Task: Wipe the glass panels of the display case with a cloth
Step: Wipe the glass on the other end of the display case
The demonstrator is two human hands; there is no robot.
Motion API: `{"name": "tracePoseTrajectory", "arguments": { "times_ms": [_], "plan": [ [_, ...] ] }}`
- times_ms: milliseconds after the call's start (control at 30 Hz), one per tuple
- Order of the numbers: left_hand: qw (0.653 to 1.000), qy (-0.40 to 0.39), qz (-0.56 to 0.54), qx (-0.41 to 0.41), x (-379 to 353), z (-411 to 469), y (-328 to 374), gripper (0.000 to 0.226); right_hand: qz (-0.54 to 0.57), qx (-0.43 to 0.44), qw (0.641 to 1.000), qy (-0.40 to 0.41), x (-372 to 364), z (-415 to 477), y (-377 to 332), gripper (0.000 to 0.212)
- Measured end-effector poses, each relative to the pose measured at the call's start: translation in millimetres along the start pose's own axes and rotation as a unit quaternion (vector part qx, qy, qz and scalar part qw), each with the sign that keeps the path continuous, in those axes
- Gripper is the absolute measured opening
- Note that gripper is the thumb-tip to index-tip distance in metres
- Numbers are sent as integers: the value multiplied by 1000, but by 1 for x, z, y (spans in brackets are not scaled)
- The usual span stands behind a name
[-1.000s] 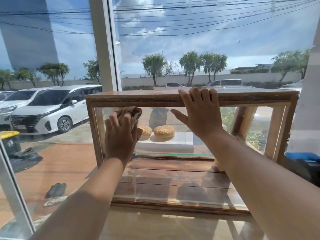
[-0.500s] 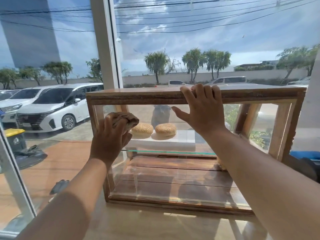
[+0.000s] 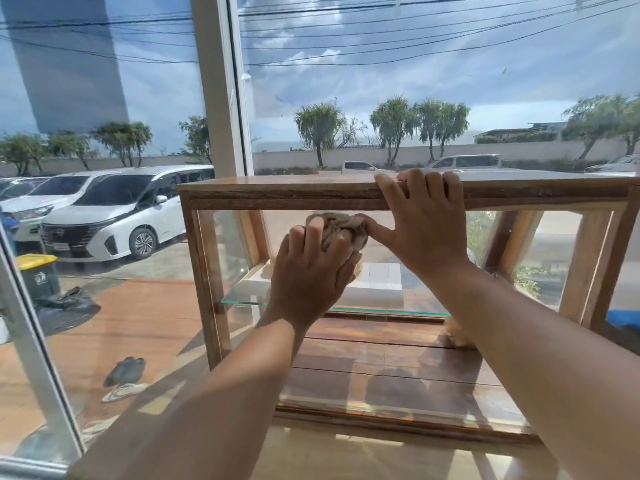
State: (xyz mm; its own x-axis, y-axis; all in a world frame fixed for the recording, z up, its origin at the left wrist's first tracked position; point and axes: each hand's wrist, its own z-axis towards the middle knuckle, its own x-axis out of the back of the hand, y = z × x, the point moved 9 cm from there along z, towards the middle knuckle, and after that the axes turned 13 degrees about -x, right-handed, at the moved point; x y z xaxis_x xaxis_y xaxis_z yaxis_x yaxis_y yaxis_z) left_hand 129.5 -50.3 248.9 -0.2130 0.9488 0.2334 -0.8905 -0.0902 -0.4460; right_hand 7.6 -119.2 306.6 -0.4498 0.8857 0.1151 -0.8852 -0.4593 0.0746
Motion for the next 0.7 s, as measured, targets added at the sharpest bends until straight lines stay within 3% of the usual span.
{"name": "tracePoseTrajectory", "arguments": {
  "times_ms": [100, 200, 267, 367, 500, 700],
  "plan": [
    [998, 16, 10, -64, 0, 1, -2, 24, 2, 4, 1000, 9, 0, 1, -1, 56],
    [998, 9, 27, -56, 2, -18, -35, 22, 9, -2, 1000, 2, -2, 1, -2, 55],
    [999, 4, 45, 23, 5, -39, -73, 23, 13, -4, 1000, 7, -2, -1, -2, 55],
    [978, 7, 28, 205, 11, -71, -128, 27, 9, -3, 1000, 9, -2, 2, -5, 55],
    [934, 30, -2, 357, 8, -76, -132, 32, -12, 5, 1000, 4, -3, 4, -9, 53],
    [936, 59, -15, 346, 7, -48, -83, 31, 19, 96, 992, -82, -7, 5, -5, 60]
  ]
}}
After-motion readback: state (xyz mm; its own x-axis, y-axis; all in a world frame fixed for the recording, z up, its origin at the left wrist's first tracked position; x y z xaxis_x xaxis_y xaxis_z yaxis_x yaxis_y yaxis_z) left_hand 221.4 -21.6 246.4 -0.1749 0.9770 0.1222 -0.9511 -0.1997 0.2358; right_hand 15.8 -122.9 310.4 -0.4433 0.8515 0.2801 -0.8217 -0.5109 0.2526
